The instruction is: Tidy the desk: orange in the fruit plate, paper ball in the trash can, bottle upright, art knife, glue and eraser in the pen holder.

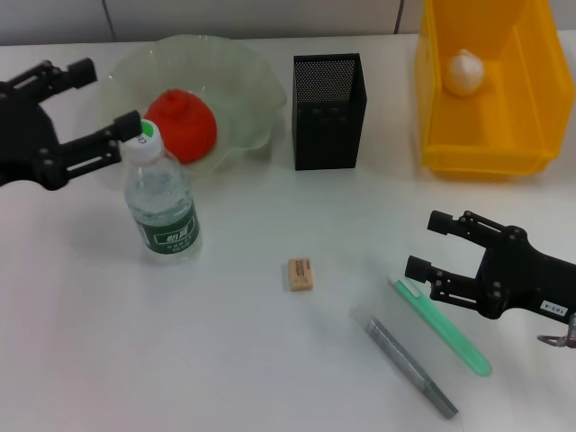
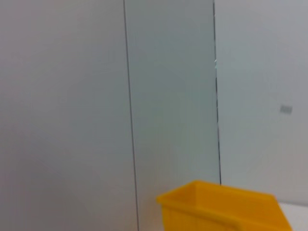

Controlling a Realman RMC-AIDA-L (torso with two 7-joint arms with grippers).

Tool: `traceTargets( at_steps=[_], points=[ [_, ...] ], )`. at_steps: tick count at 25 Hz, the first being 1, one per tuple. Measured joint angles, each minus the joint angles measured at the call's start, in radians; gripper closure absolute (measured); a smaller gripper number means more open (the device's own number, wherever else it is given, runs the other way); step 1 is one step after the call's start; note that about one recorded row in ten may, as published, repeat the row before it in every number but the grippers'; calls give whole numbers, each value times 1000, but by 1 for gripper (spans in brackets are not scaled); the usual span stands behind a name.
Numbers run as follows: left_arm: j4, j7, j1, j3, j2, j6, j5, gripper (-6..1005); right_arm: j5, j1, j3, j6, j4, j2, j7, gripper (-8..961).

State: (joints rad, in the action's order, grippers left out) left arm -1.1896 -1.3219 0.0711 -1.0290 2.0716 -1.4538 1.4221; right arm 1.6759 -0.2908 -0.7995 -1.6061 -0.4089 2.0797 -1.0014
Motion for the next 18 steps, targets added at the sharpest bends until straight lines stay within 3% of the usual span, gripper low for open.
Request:
traceTargets(
  at_steps=[7,18],
  points=[
    [23,47,-17,51,-3,-139,-5,204,0,3,2,-26,-17,0,-19,161],
    [109,173,-34,42,-2,-231,7,203,9,27,-5,-63,-245,2,-209,161]
  ],
)
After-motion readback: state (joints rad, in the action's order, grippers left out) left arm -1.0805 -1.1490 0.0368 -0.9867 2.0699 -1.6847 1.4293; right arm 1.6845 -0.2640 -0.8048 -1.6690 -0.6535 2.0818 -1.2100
